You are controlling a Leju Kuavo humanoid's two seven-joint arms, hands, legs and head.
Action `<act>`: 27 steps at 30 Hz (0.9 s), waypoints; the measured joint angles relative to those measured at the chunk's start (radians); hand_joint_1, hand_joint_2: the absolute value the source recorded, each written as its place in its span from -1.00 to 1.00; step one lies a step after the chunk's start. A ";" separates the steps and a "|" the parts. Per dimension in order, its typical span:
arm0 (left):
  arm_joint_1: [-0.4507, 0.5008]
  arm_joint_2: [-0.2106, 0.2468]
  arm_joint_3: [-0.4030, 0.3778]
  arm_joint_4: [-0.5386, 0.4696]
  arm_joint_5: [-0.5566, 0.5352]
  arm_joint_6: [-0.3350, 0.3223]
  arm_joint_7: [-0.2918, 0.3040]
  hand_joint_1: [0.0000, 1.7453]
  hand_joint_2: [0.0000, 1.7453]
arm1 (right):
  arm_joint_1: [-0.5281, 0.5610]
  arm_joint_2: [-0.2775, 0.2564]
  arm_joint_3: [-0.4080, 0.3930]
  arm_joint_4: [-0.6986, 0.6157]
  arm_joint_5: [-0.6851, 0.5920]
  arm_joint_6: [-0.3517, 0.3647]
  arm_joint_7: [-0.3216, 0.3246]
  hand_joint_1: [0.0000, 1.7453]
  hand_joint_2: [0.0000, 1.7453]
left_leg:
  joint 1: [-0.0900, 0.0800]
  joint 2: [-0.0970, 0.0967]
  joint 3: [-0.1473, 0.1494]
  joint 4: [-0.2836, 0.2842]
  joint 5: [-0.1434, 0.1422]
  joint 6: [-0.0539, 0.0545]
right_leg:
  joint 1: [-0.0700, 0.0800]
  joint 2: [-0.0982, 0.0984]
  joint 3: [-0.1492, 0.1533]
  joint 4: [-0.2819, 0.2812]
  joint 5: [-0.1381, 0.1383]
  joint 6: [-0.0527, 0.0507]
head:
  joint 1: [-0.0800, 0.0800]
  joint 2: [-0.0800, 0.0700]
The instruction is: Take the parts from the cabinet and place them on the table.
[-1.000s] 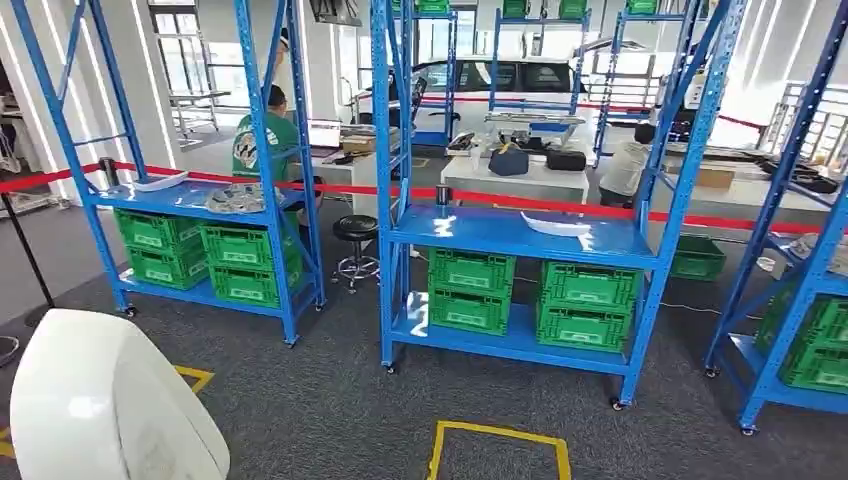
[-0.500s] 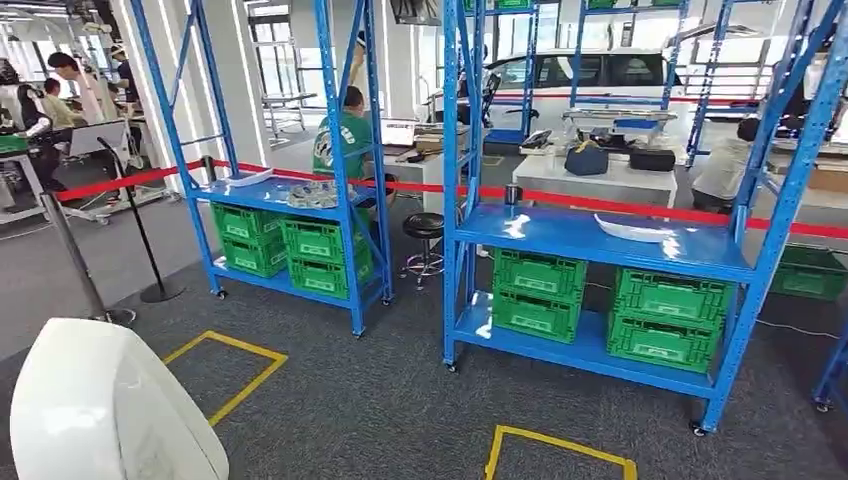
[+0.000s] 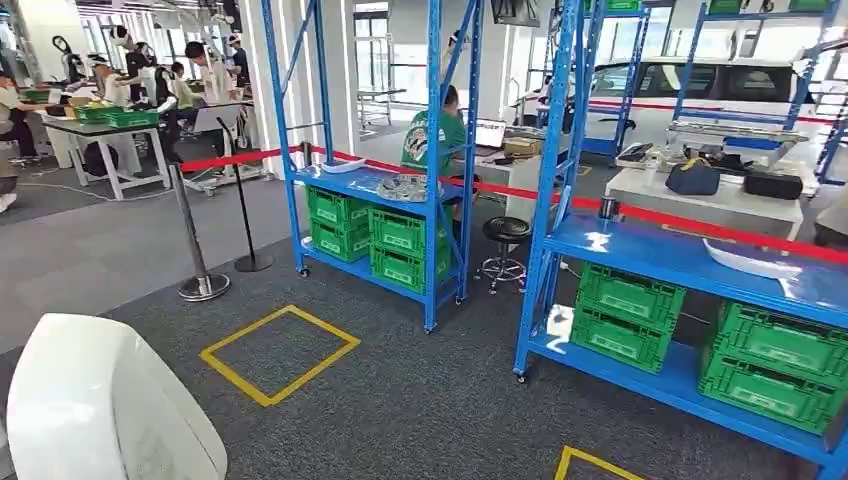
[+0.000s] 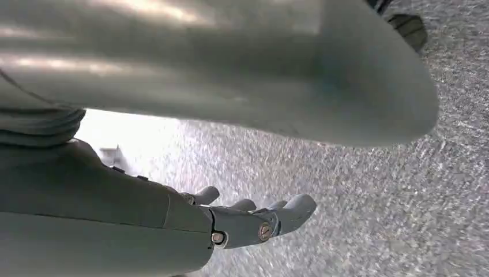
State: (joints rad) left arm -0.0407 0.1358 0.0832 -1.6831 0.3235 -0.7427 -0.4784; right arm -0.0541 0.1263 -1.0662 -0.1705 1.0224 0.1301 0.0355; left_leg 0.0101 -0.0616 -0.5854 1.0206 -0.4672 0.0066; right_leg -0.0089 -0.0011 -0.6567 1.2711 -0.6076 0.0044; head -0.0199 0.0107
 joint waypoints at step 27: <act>-0.148 0.085 0.003 0.003 0.035 0.051 0.015 1.00 1.00 | -0.017 0.021 -0.010 0.000 -0.010 0.010 0.020 -1.00 -1.00 | -0.002 0.048 0.012 -0.016 0.007 -0.001 | 0.006 -0.004 0.013 -0.010 -0.041 -0.010 | 0.003 0.000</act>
State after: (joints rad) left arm -0.1888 0.2208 0.0862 -1.6804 0.3585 -0.6919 -0.4635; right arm -0.0709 0.1476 -1.0765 -0.1705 1.0121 0.1404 0.0553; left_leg 0.0077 -0.0141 -0.5732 1.0048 -0.4601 0.0060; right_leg -0.0027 -0.0053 -0.6434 1.2613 -0.6488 -0.0052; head -0.0164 0.0107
